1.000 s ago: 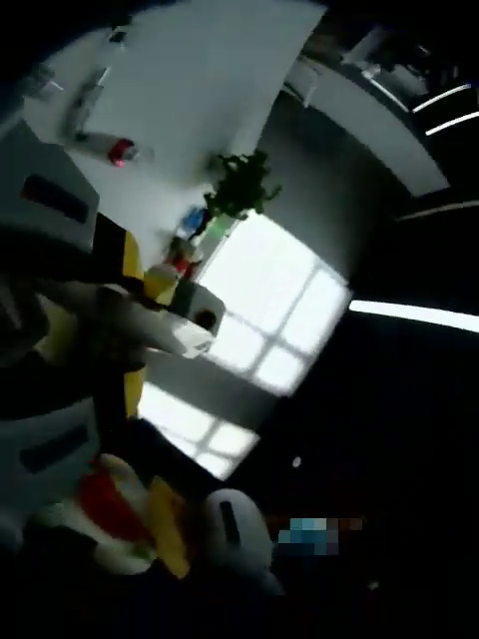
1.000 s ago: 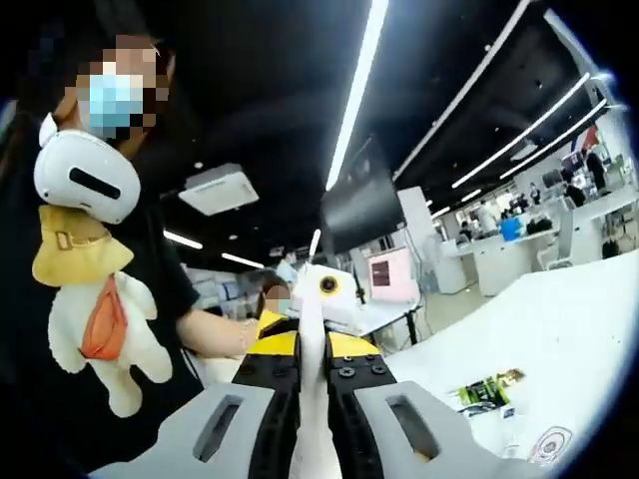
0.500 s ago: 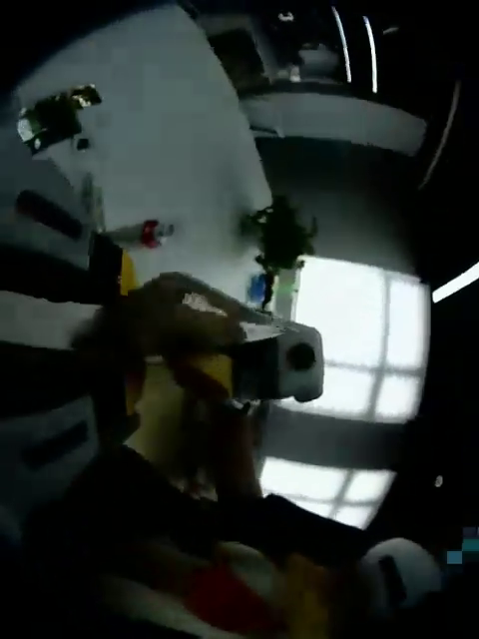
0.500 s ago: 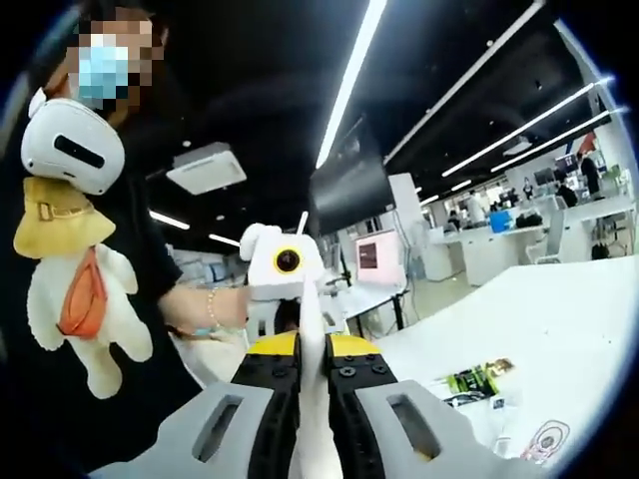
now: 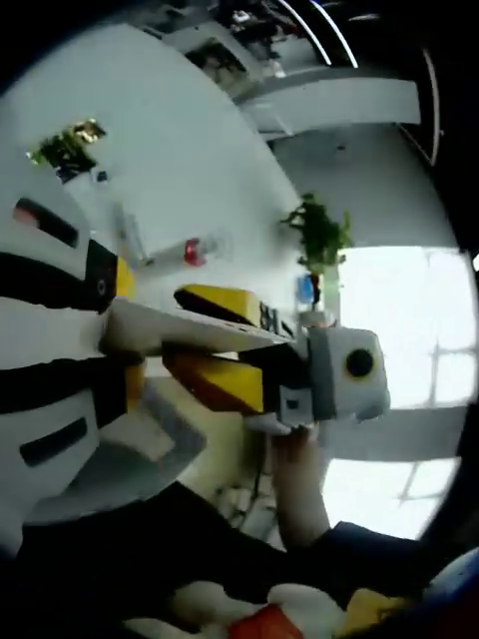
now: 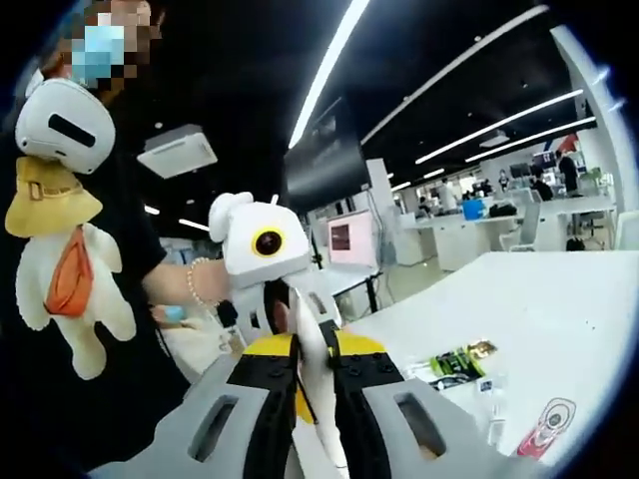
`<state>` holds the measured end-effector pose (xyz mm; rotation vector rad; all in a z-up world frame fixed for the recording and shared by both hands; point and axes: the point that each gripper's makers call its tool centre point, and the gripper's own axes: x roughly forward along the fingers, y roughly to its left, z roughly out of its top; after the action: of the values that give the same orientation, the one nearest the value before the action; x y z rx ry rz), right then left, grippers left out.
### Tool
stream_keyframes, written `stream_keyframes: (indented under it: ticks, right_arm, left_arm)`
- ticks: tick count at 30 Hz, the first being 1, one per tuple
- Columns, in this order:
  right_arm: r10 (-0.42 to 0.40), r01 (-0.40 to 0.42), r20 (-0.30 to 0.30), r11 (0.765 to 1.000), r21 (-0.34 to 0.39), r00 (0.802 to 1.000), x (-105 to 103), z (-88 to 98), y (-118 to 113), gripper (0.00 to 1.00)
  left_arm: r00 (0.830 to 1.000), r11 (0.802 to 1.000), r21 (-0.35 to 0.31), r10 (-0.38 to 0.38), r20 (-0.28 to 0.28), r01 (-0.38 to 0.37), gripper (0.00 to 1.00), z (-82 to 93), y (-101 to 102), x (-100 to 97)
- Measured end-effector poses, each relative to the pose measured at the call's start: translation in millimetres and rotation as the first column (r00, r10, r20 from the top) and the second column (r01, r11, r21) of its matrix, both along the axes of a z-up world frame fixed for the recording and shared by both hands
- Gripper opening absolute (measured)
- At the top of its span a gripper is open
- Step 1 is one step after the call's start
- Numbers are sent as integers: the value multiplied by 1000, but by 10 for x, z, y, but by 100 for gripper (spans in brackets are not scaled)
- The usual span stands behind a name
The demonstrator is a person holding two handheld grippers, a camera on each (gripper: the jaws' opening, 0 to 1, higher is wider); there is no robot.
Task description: Arrange the skincare products in the storage area until every visible bottle or jar stands upright without overlapping.
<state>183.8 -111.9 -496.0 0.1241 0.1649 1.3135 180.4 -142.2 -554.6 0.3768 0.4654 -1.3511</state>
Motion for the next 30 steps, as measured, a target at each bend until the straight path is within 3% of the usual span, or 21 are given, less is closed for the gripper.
stream_keyframes:
  ticks: [3,7,10,14,20,27,29,30]
  right_arm:
    - [-35,34,-17,998,-56,999,-17,-127,37,11]
    - [-60,57,-15,988,-145,998,-75,-349,100,11]
    - [-89,81,-42,982,-172,995,-105,-473,112,12]
    - [-118,105,-56,975,-198,991,-150,-607,59,12]
    - [-192,170,-89,963,-211,977,-86,-773,-144,12]
    - [-212,179,-111,952,-247,971,79,-977,-403,12]
    - [-213,178,-124,953,-245,969,117,-1026,-461,12]
    - [-241,211,-127,955,-210,962,178,-985,-498,12]
  left_arm:
    - [1000,1000,20,5,-18,-5,18,-126,53,-38]
    - [1000,998,63,2,11,-3,18,-340,141,-68]
    - [1000,998,67,21,-15,-20,18,-549,170,-70]
    - [999,997,74,16,-31,-14,19,-696,156,-106]
    - [1000,997,78,16,-27,-13,19,-889,-26,-56]
    - [998,996,89,36,-43,-32,19,-1124,-264,84]
    - [999,993,113,34,-27,-31,19,-1212,-309,151]
    - [999,995,95,36,-29,-33,19,-1175,-352,179]
